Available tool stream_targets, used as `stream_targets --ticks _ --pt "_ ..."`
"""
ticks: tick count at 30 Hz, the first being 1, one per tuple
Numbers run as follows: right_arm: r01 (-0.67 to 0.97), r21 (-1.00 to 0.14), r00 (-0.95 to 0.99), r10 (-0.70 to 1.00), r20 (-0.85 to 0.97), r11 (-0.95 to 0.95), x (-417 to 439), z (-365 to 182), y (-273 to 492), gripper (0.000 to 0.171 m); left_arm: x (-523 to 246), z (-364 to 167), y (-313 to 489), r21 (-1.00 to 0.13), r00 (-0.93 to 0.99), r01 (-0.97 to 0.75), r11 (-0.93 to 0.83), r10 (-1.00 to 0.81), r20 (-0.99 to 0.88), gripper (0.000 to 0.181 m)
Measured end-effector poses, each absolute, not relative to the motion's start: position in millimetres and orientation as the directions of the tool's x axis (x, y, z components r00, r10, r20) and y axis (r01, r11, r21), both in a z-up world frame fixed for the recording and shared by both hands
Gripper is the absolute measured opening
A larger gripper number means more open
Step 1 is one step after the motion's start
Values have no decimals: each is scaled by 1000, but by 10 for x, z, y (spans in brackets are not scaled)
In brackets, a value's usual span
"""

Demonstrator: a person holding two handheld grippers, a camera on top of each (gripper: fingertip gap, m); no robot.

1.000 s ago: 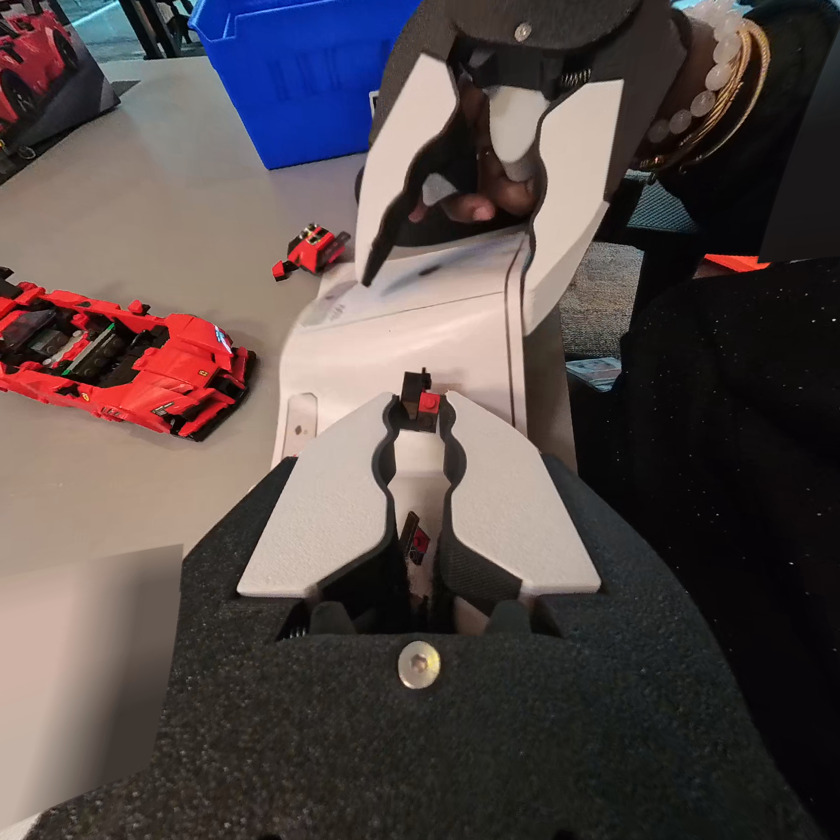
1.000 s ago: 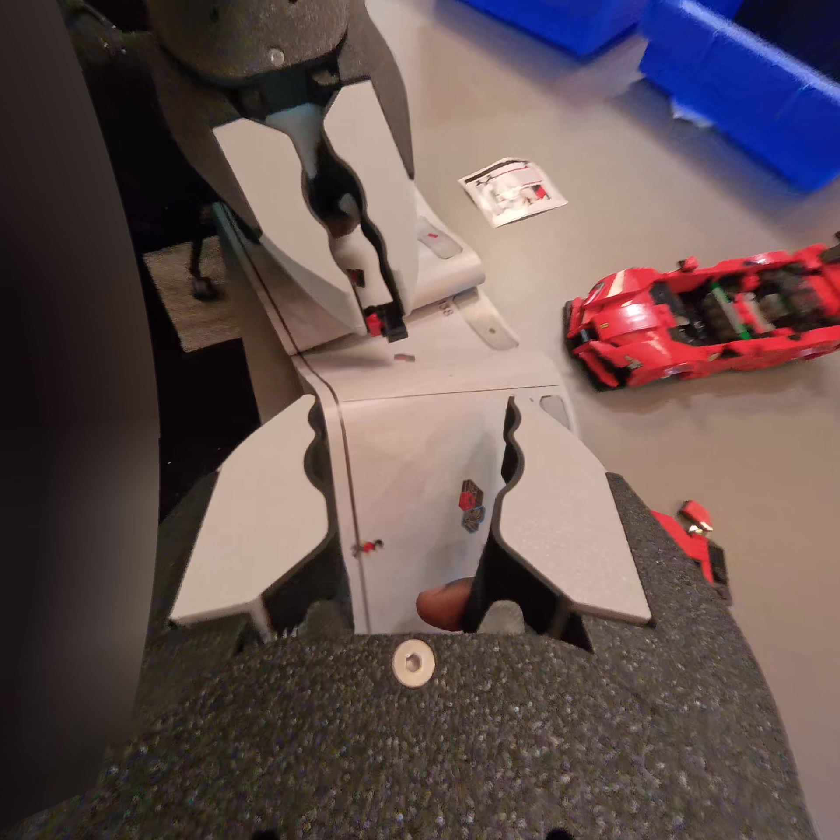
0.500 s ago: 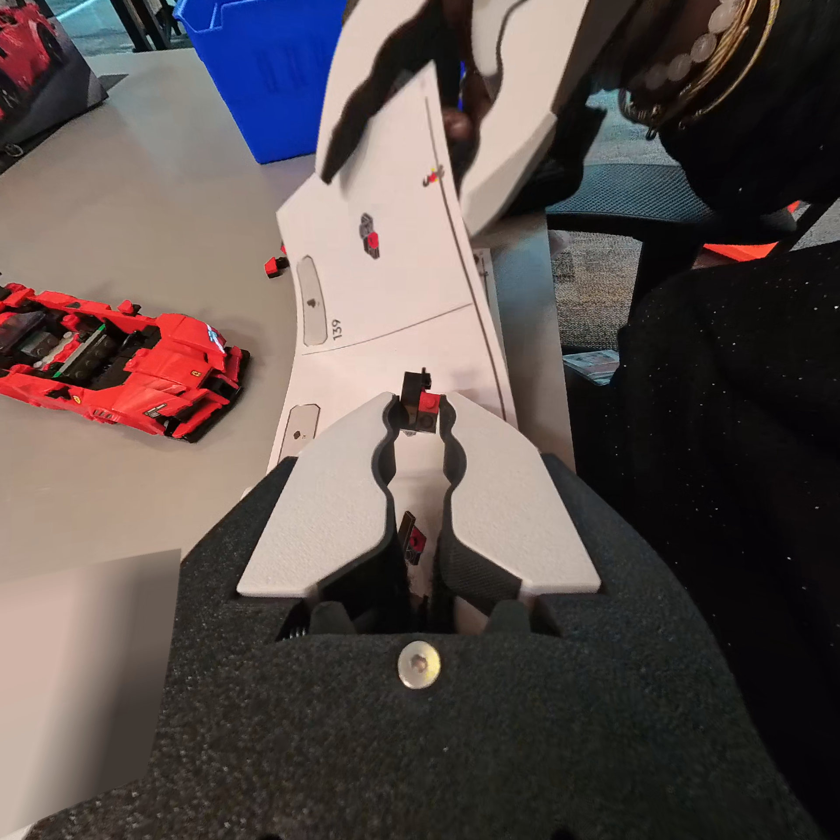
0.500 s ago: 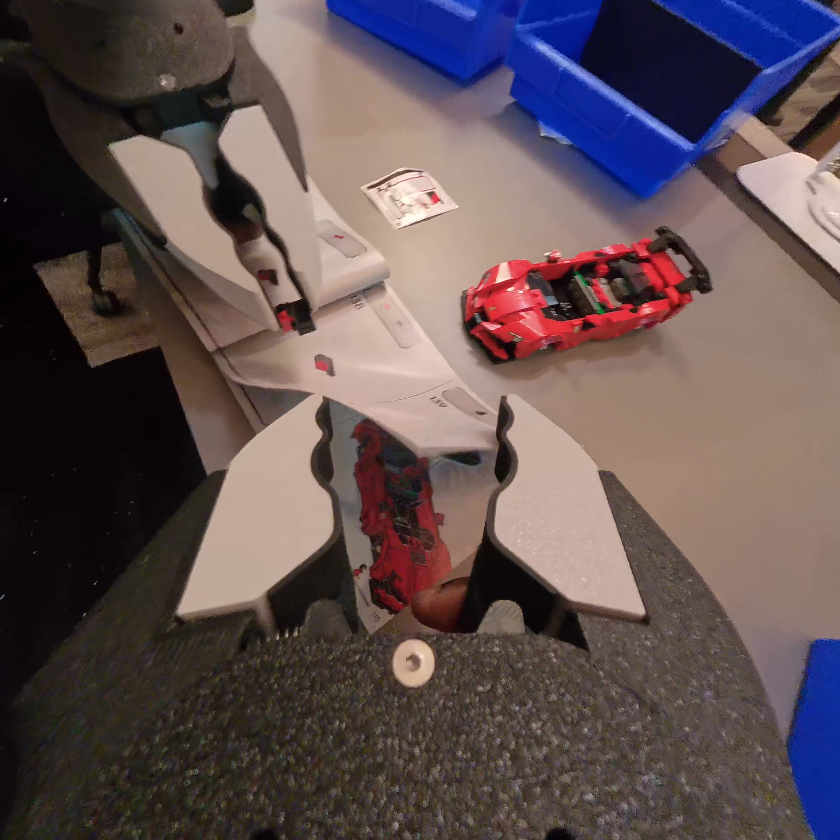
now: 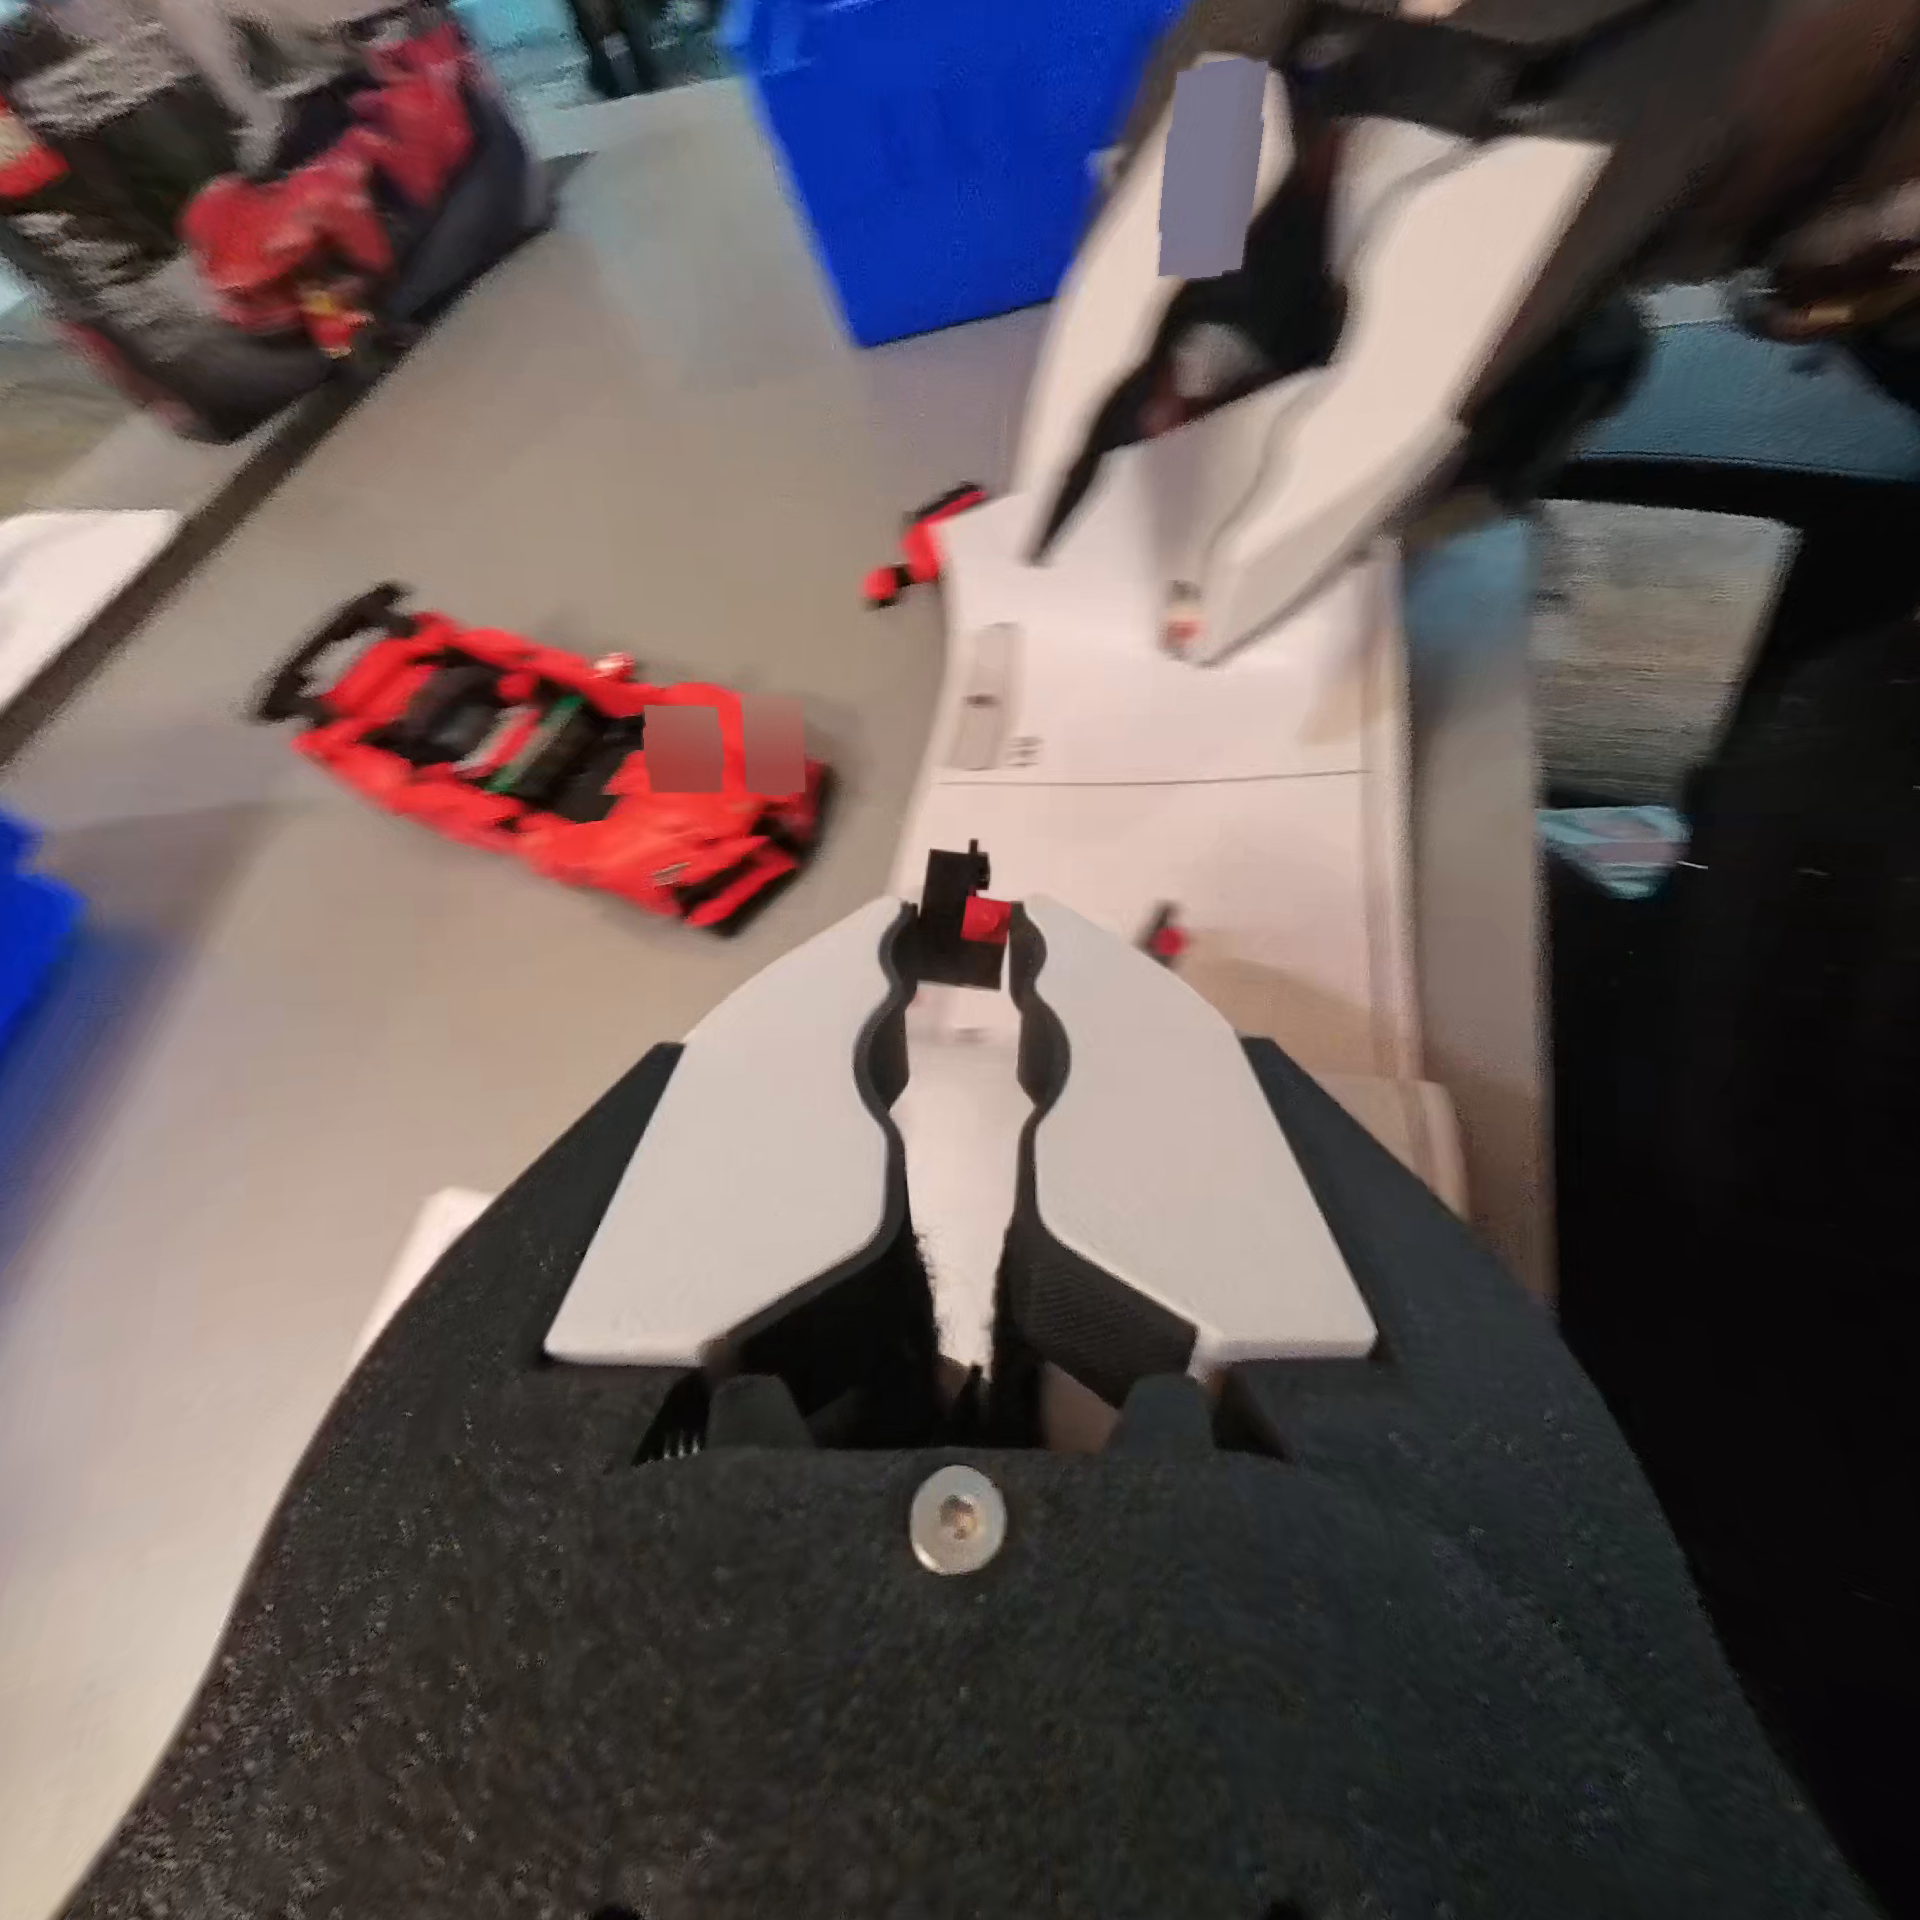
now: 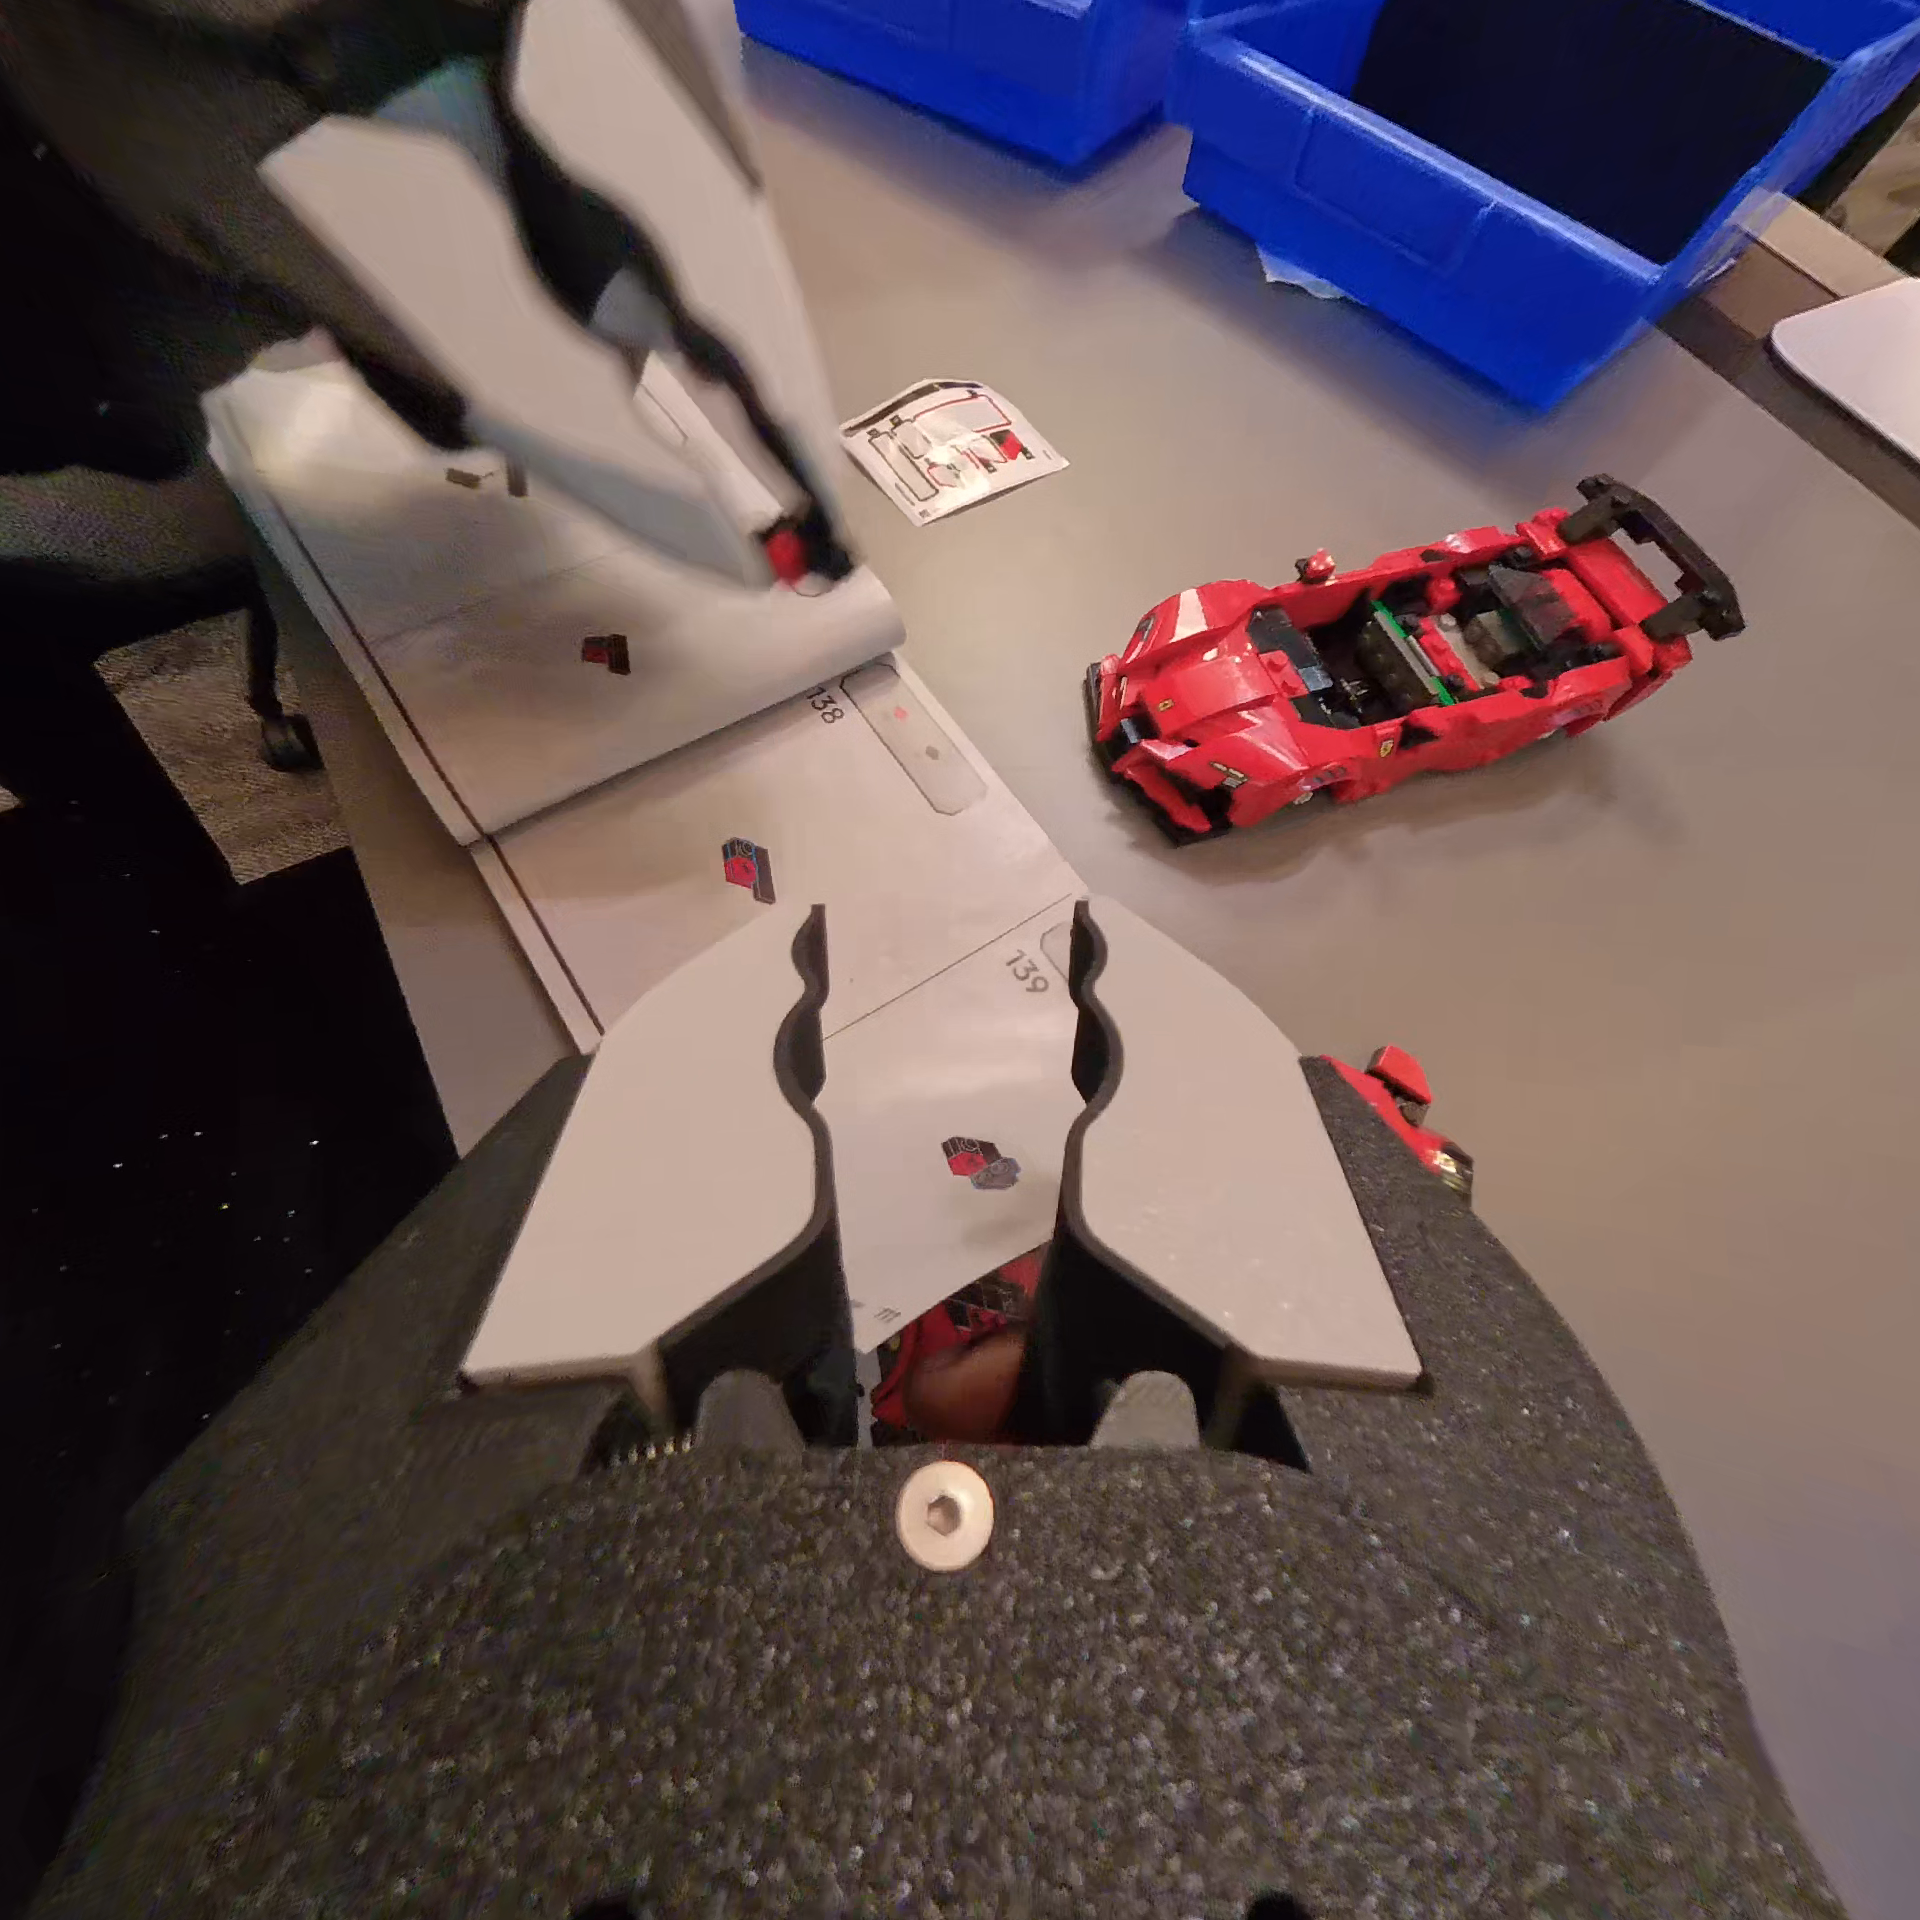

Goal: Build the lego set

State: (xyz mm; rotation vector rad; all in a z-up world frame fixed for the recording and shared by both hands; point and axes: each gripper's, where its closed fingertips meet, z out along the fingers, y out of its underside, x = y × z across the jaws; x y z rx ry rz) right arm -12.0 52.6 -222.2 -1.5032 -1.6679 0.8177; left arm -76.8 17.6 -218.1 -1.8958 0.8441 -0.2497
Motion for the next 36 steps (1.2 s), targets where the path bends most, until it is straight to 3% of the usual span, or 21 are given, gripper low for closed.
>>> stream_targets --ticks 6,9,17,21,24,29,36 --pt "502 -862 -45 998 49 64 -97 -2222 503 45 -1322 -2497 575 -696 780 -510 -506 -613 -125 17" --pt "500 -865 -55 998 16 41 -69 -2234 497 44 -1342 -2648 624 -653 775 -524 -547 -624 -99 17" --pt "466 -885 -141 987 -78 -3 -26 -2237 386 51 -1439 -2406 518 -697 840 -462 -548 -522 -147 73" --pt "332 -942 -274 951 -145 -48 -79 -2043 179 61 -1079 -1993 437 -859 877 -251 -446 -481 -6 51" --pt "256 -966 -348 929 -128 -37 -105 -1954 50 66 -757 -1794 450 -915 850 4 -403 -481 216 36" --pt "267 -963 -377 924 -65 41 -79 -2046 -83 71 -435 -1893 502 -817 716 252 -519 -468 519 27" --pt "249 -967 -372 927 -42 56 -29 -2043 -101 74 -208 -2109 520 -738 656 274 -617 -441 613 22"
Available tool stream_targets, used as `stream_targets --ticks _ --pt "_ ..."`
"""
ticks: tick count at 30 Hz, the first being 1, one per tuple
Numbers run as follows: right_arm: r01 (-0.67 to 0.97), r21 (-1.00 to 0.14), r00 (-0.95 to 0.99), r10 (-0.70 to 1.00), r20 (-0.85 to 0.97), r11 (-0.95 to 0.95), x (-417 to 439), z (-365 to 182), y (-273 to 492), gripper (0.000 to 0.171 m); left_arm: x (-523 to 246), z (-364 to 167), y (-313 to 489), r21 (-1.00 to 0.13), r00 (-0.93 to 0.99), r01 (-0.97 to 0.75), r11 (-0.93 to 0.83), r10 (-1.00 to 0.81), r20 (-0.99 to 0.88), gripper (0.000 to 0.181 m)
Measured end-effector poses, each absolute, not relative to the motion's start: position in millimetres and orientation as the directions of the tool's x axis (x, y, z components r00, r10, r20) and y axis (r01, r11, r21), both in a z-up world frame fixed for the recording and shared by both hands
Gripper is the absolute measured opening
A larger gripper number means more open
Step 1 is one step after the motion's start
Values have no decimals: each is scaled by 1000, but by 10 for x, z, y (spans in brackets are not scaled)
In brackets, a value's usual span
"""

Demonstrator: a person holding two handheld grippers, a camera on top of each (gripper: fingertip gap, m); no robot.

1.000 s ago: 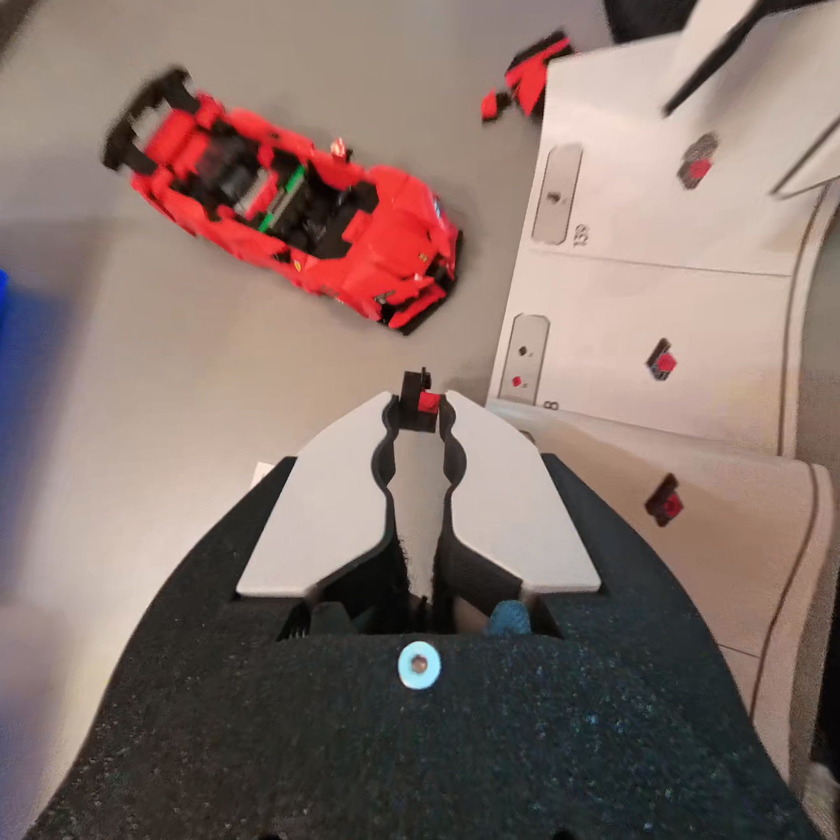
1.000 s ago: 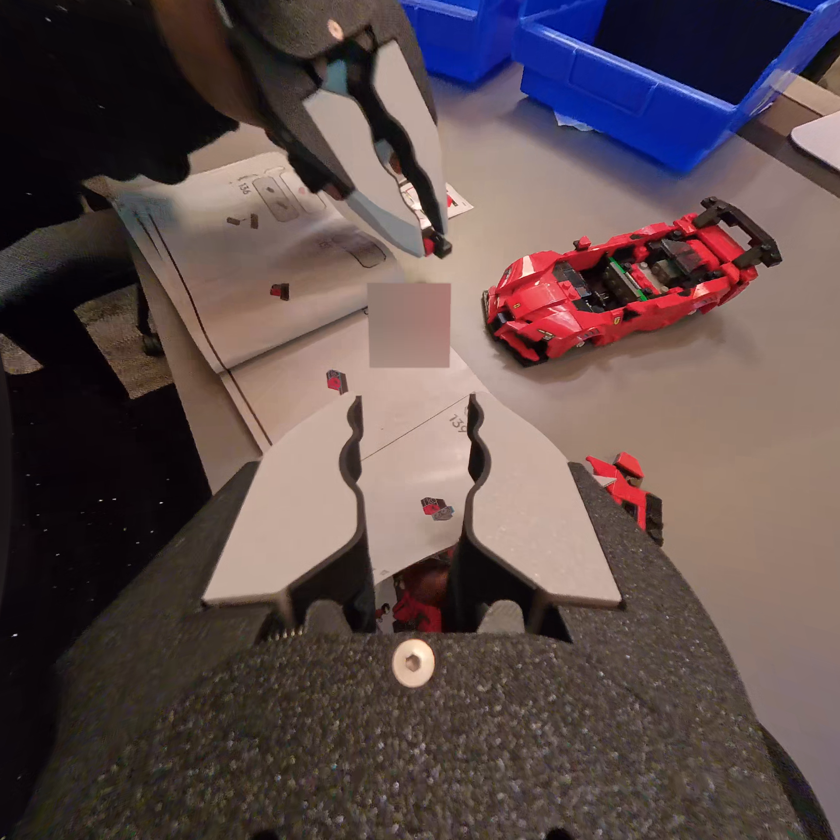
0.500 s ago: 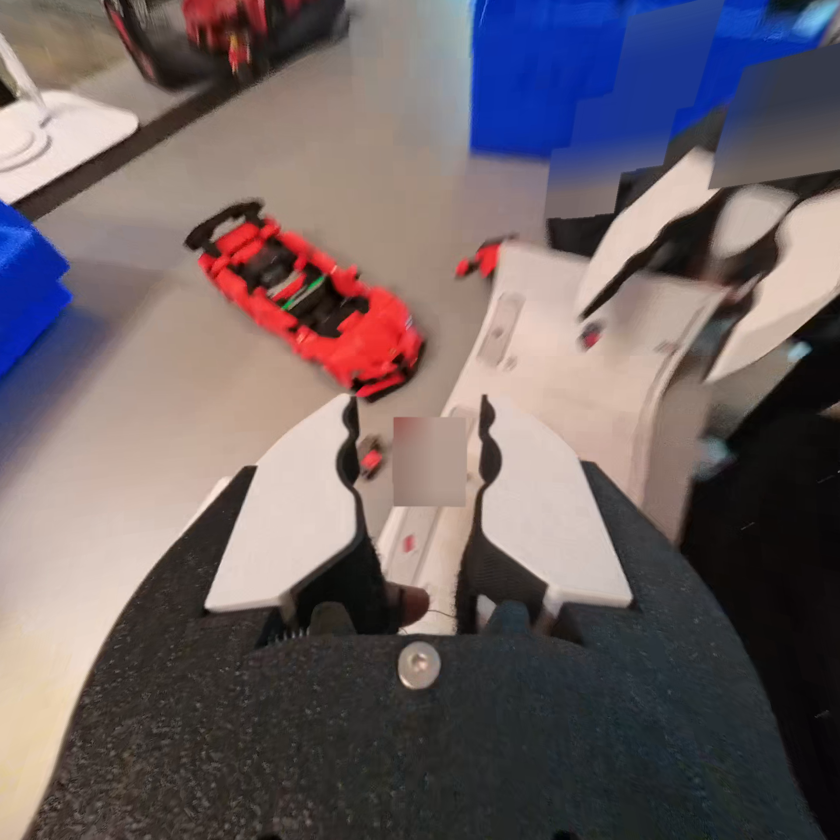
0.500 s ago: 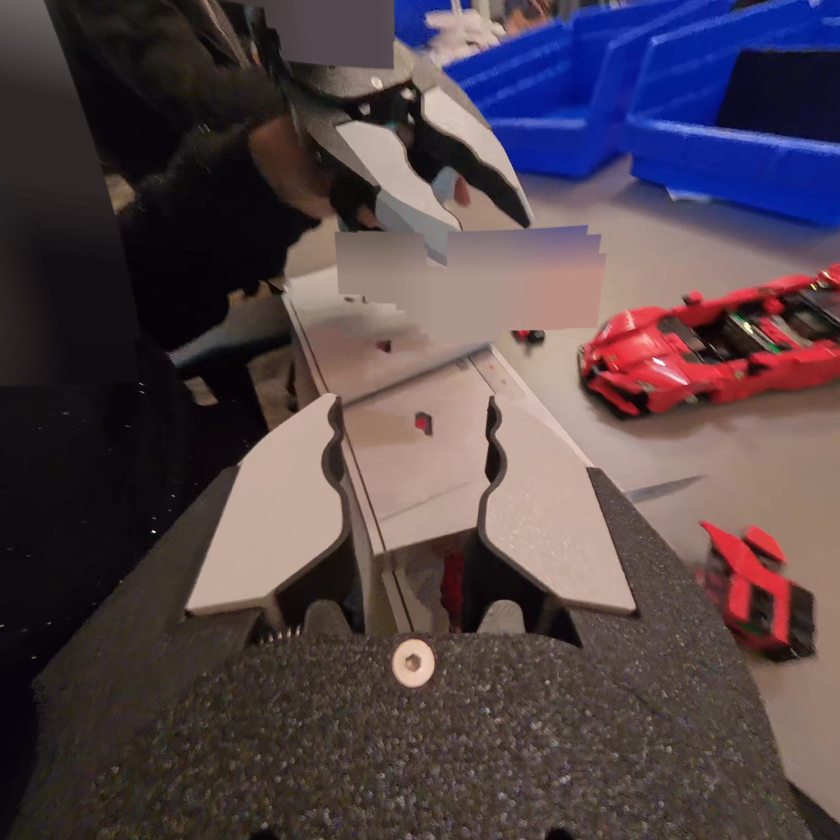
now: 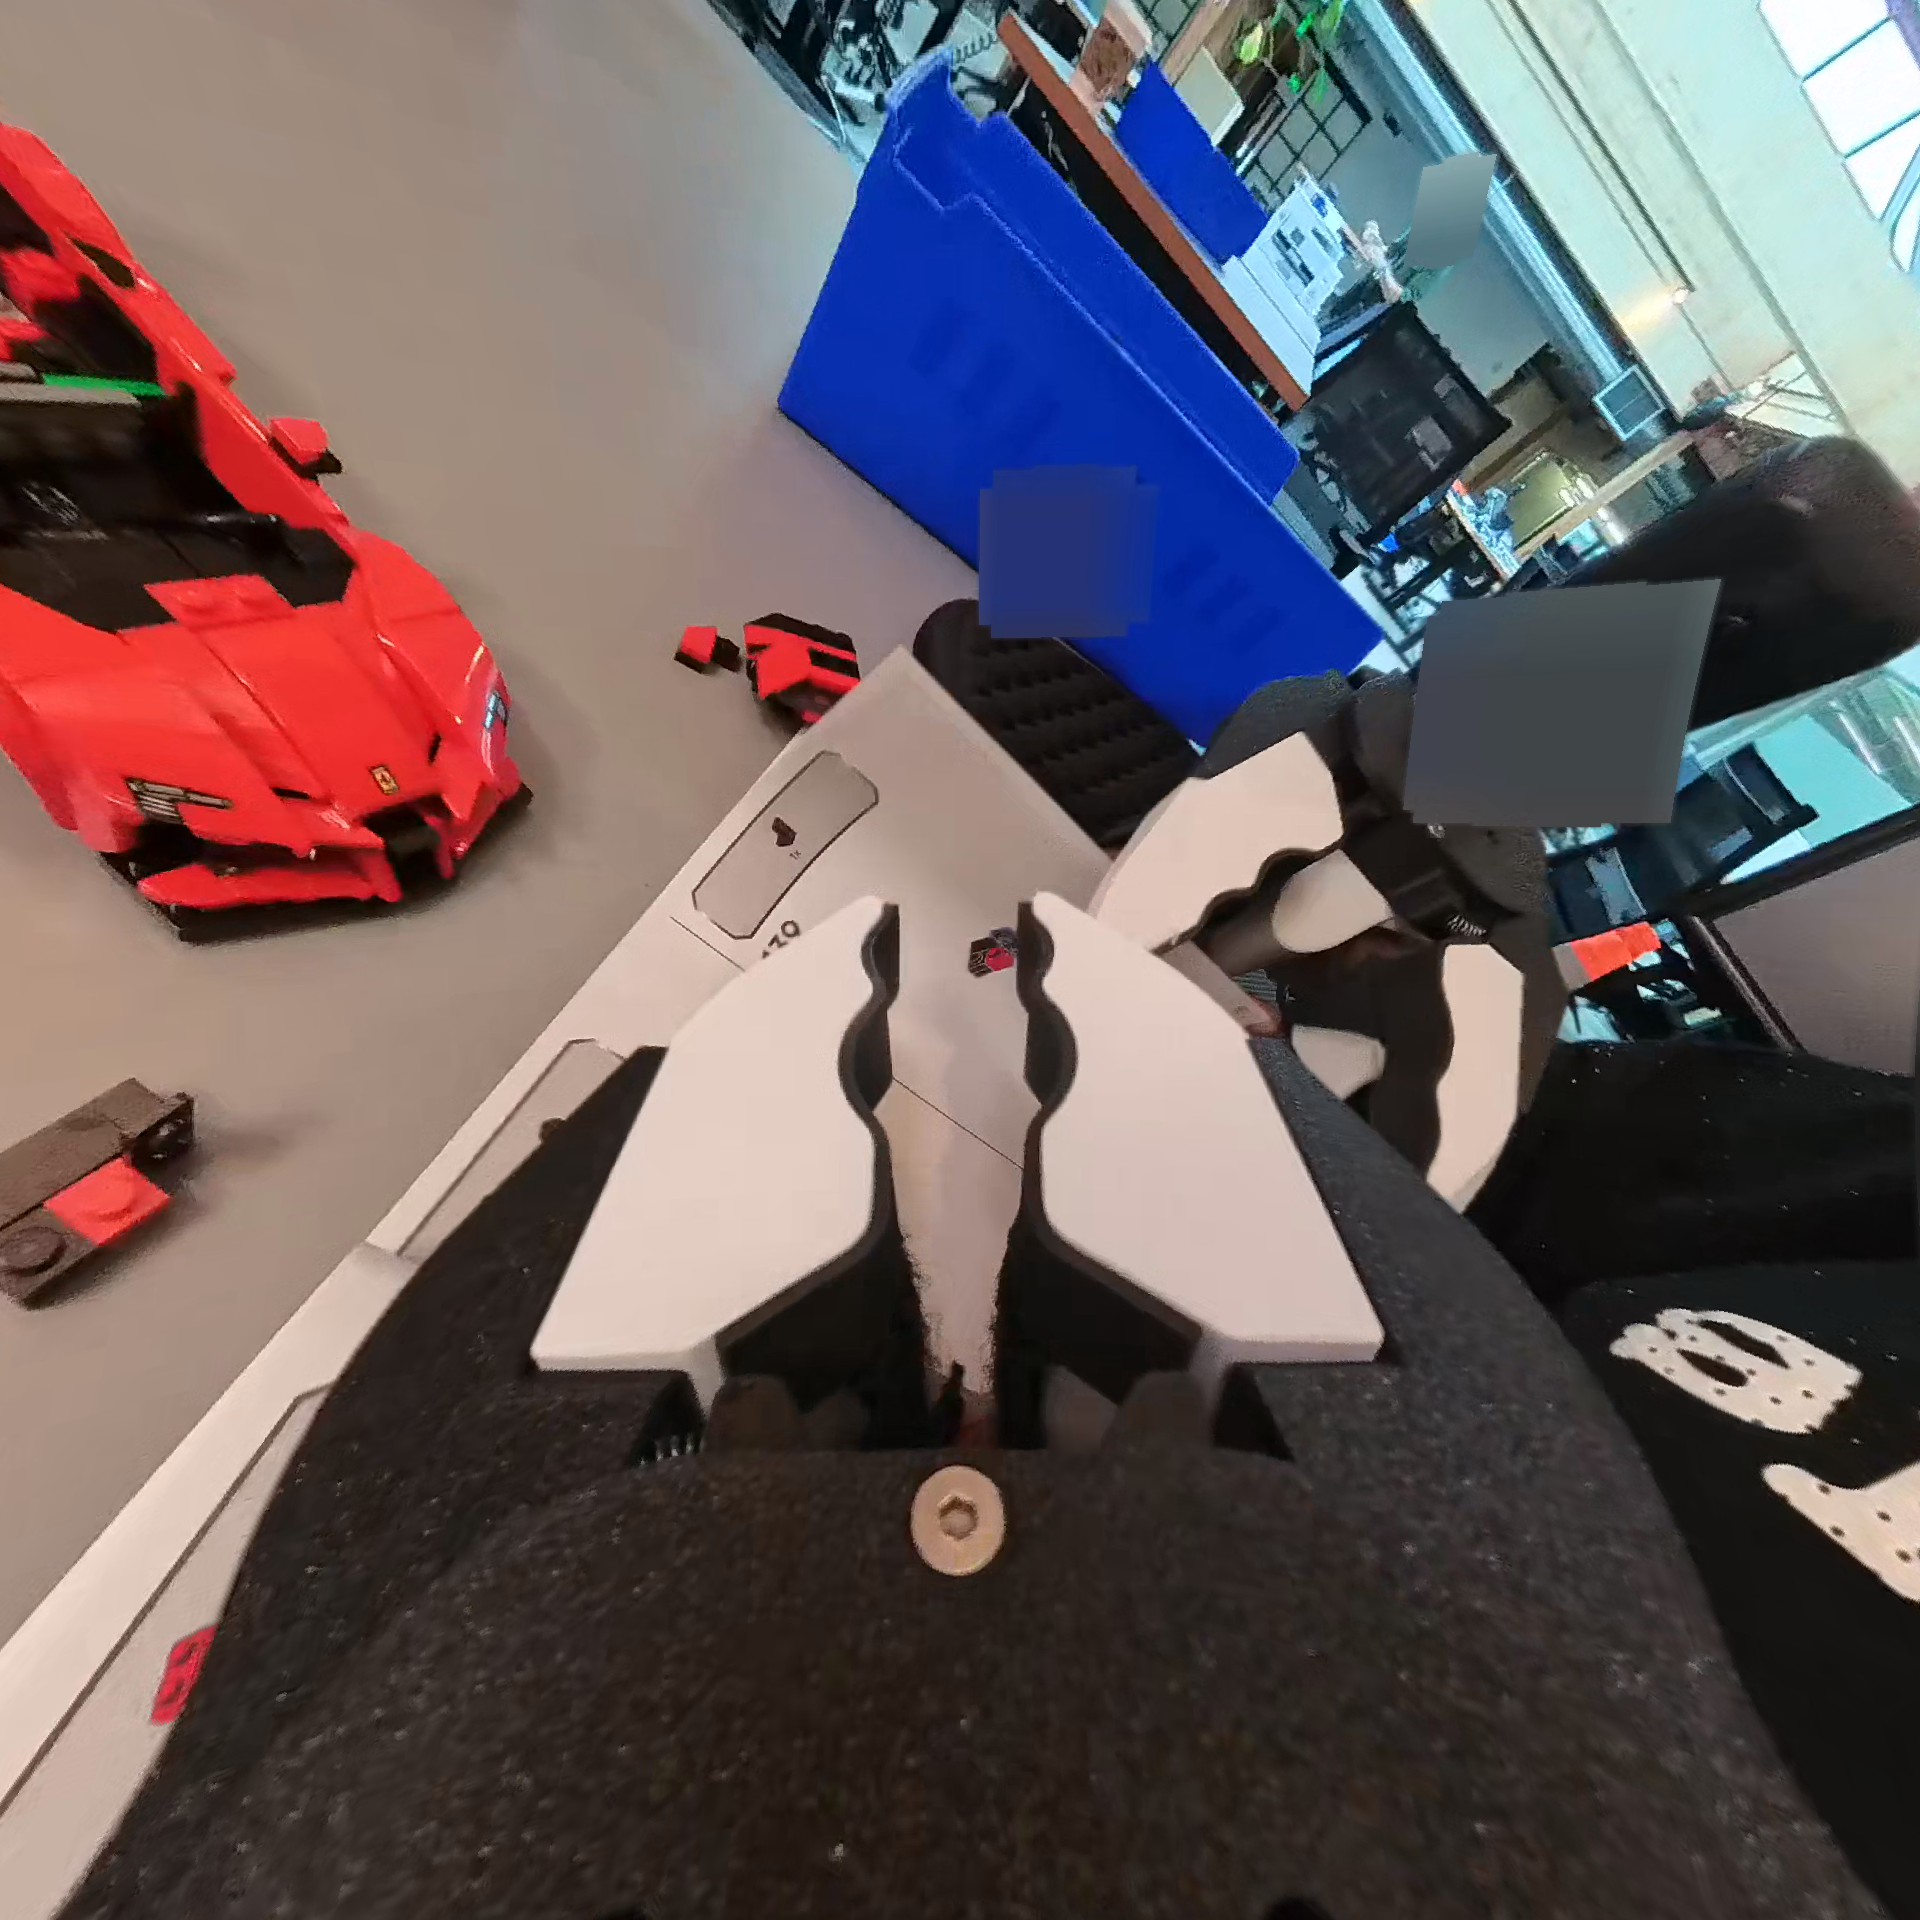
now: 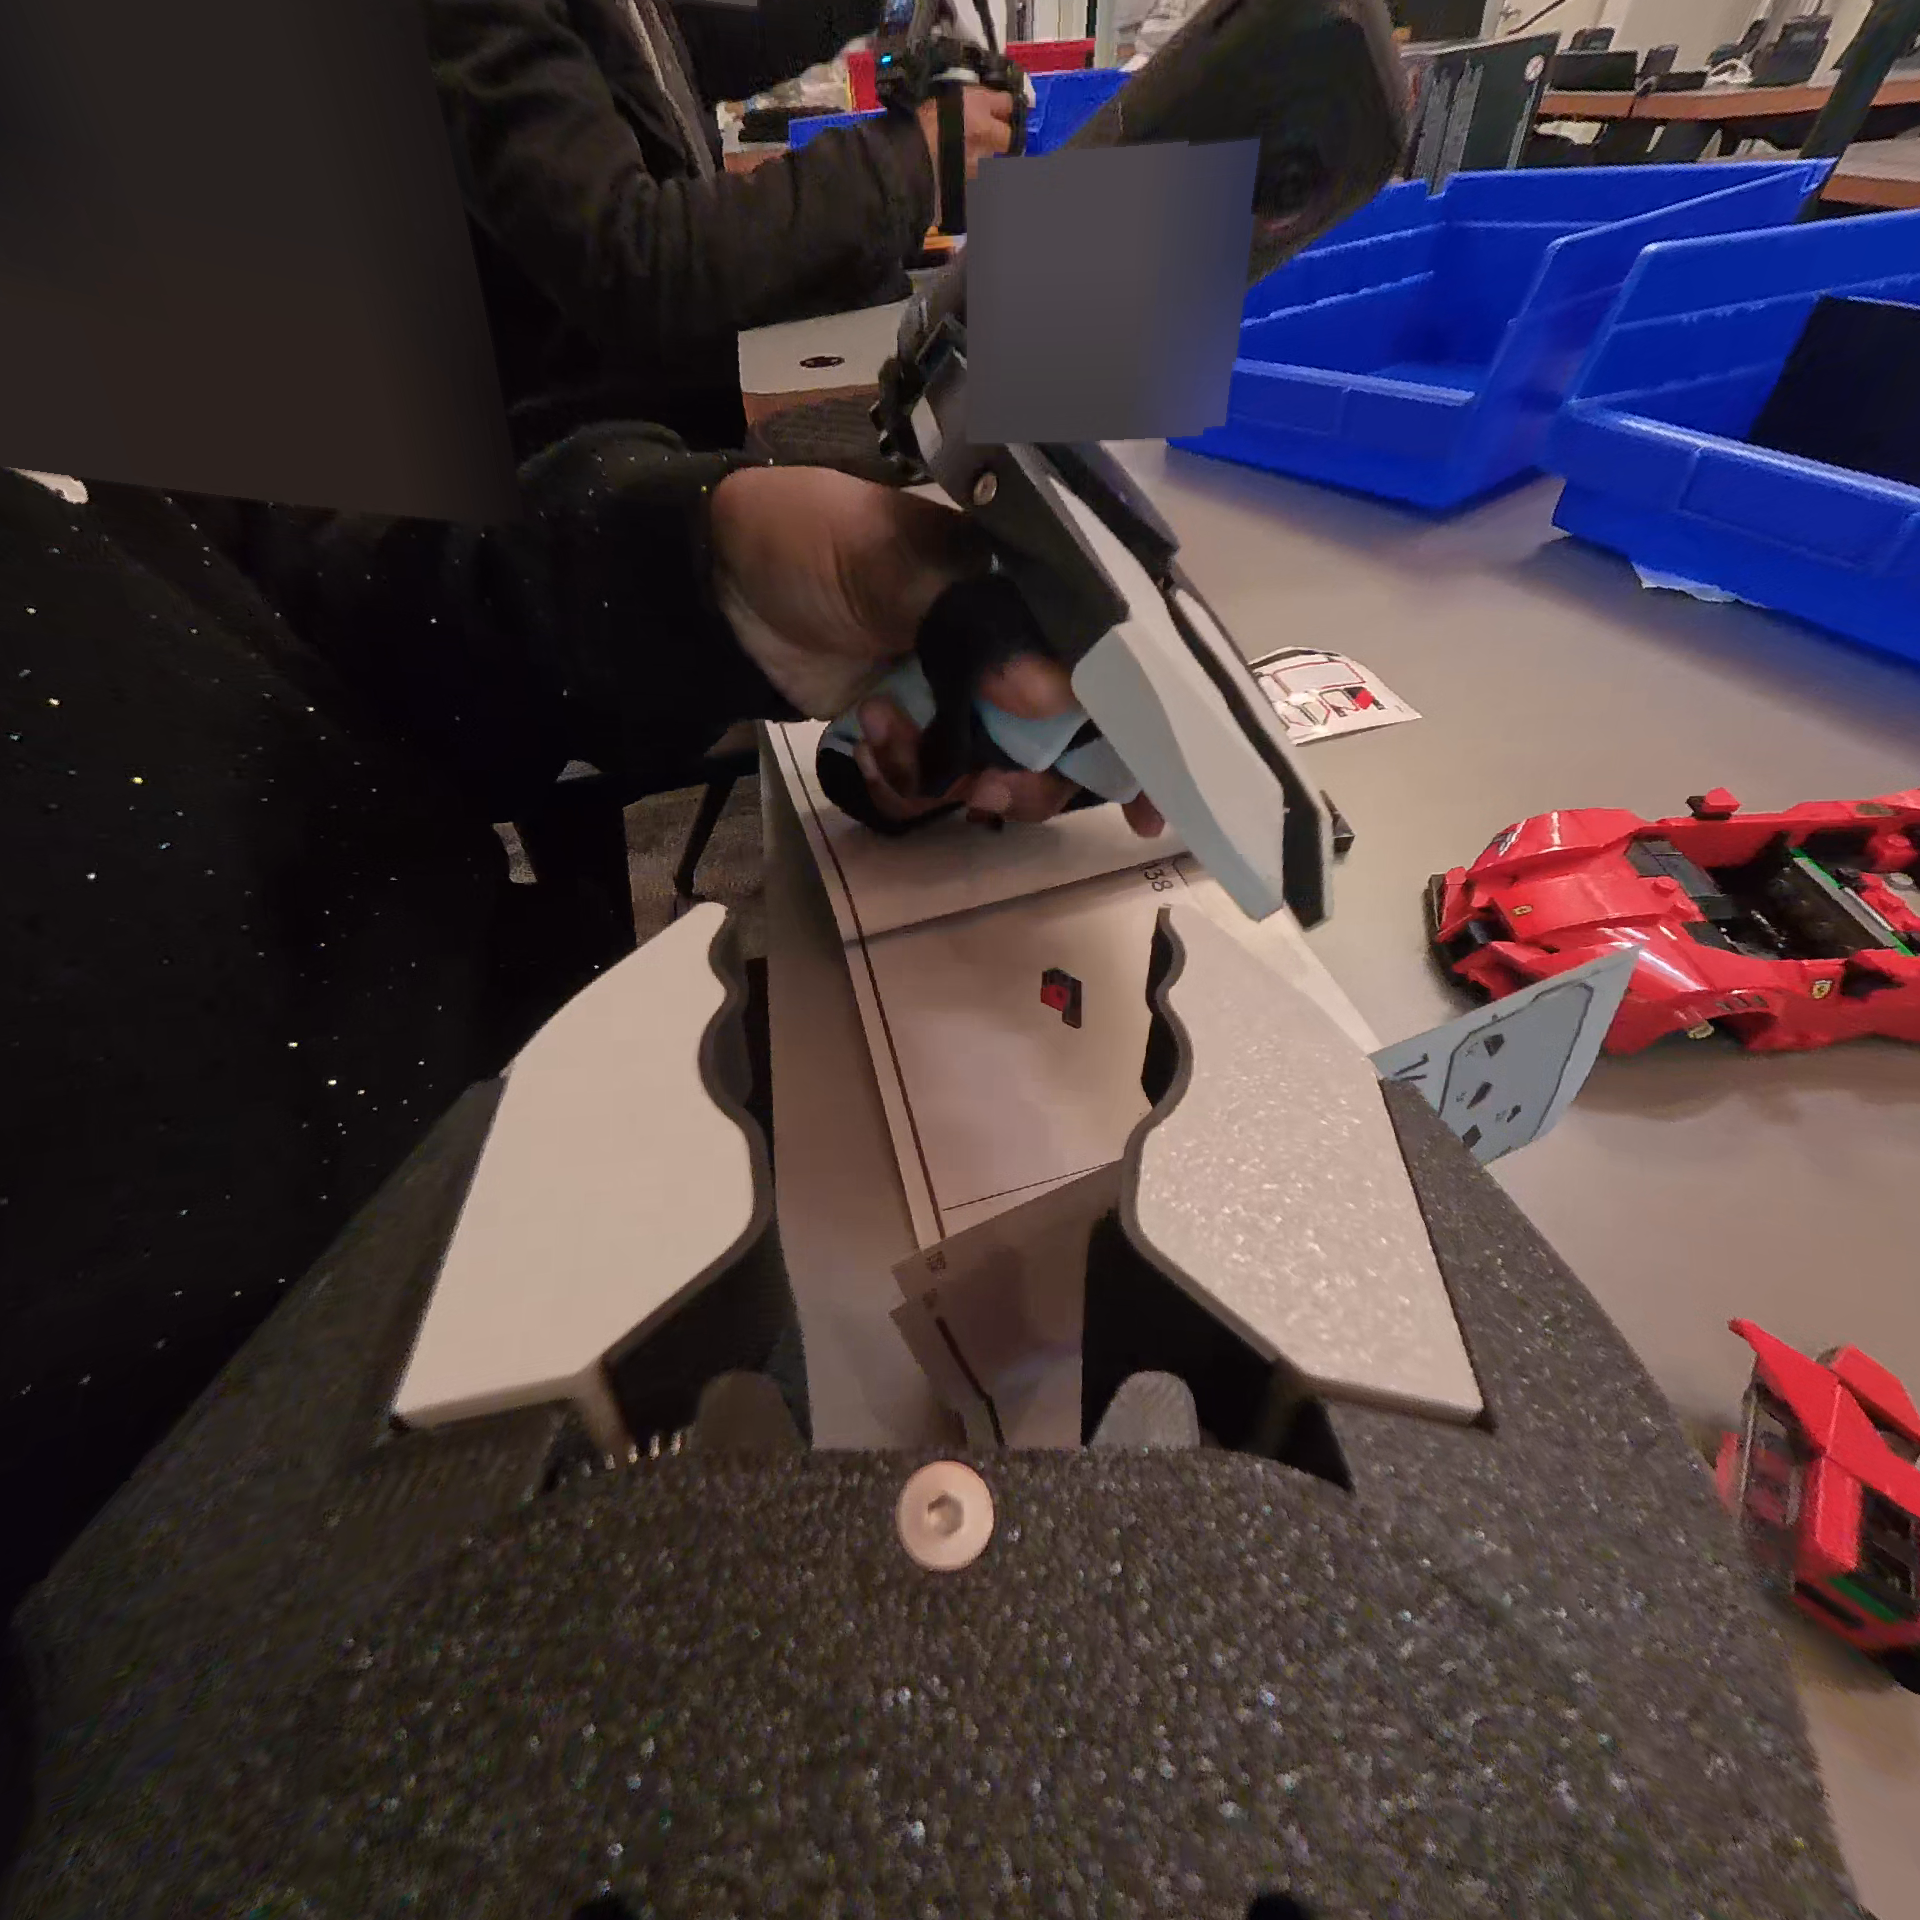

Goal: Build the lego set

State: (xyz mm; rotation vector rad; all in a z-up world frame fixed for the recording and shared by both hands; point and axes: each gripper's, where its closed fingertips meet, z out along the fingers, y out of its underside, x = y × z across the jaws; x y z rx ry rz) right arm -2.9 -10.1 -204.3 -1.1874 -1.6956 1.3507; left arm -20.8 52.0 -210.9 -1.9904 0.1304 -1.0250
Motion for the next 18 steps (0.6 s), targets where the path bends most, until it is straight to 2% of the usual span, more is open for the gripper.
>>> stream_targets --ticks 10,18 --pt "257 -962 -405 914 -21 92 -16 -2123 -154 72 -85 -2062 704 -680 561 363 -637 -433 706 21" --pt "234 -971 -392 919 -46 52 -11 -2069 -105 72 -53 -2082 704 -664 525 366 -652 -444 726 15"
